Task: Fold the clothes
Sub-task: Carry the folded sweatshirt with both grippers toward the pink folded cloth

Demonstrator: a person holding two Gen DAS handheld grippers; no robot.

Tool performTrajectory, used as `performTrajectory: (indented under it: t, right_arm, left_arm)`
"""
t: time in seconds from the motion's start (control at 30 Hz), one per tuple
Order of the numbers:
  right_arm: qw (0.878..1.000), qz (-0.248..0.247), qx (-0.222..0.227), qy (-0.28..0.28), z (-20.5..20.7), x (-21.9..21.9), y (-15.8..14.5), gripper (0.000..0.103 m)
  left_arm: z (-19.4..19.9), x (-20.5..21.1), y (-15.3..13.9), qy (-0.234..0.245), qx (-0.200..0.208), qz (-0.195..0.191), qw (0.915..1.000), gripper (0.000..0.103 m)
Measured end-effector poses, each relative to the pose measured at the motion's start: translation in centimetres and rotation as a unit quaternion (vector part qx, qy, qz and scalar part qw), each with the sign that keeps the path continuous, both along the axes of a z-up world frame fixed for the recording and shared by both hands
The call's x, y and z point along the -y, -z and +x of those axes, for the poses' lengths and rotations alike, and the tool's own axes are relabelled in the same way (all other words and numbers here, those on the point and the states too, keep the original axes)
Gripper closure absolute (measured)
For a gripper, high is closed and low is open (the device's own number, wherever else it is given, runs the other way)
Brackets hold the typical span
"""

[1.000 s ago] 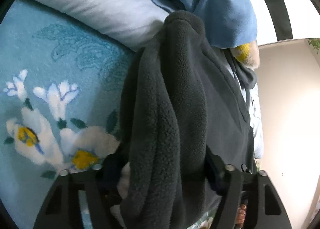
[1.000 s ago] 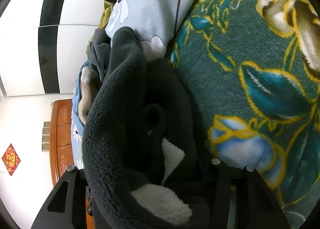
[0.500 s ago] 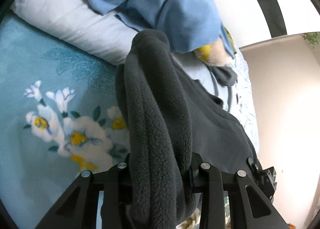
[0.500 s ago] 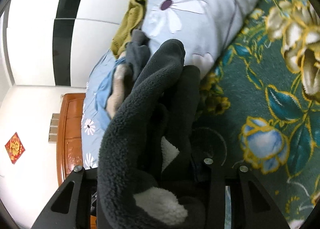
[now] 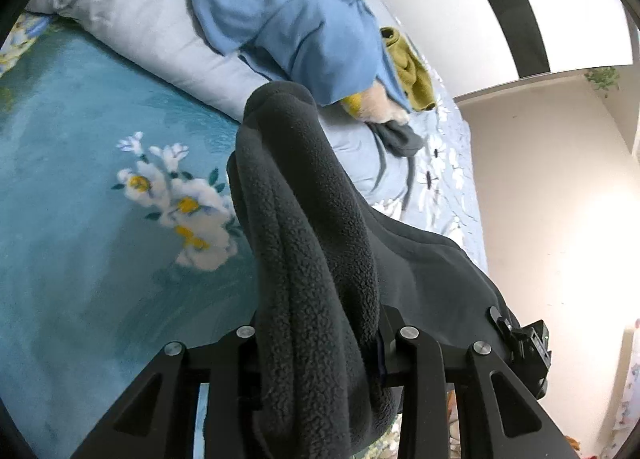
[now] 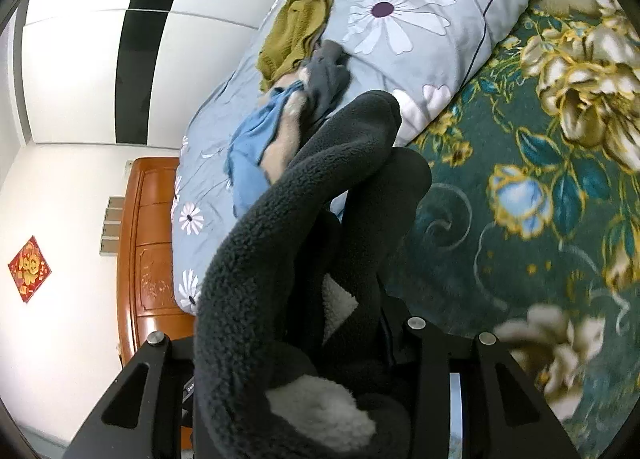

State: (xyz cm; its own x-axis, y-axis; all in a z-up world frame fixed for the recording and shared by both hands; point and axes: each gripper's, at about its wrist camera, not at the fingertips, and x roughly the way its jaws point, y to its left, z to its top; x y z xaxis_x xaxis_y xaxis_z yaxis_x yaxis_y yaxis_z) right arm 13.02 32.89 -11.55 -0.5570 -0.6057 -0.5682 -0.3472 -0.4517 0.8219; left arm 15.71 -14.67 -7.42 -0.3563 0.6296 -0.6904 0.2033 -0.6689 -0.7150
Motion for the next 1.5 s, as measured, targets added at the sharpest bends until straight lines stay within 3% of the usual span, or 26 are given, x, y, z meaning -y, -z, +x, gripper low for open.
performTrajectory:
  t: [0.23, 0.43, 0.83, 1.13, 1.37, 1.5]
  right_arm:
    - [0.999, 0.012, -0.013, -0.049, 1.5, 3.6, -5.1, 0.059]
    - [0.990, 0.007, -0.044, -0.134, -0.5, 7.8, -8.4, 0.059]
    - [0.942, -0.017, -0.112, -0.316, -5.8, 20.1, -14.6, 0.059]
    - [0.898, 0.008, -0.124, -0.422, -8.4, 34.0, -15.9, 0.059]
    - [0.876, 0.026, -0.115, -0.468, -11.2, 47.2, -15.4, 0.059]
    - [0.862, 0.039, -0.103, -0.495, -13.9, 55.7, -15.1, 0.059]
  left_arm:
    - [5.3, 3.2, -4.2, -0.036, -0.020, -0.006, 0.9991, 0.069]
    - [10.6, 6.6, -8.2, -0.111, -0.037, -0.020, 0.9930, 0.069]
    - [21.0, 14.3, -14.7, -0.268, -0.086, -0.041, 0.9587, 0.069]
    - [26.3, 22.8, -13.5, -0.347, -0.090, -0.029, 0.9329, 0.069]
    - [27.3, 32.6, -11.0, -0.383, -0.090, -0.021, 0.9193, 0.069]
    - [27.3, 38.8, -9.4, -0.411, -0.088, -0.016, 0.9074, 0.069]
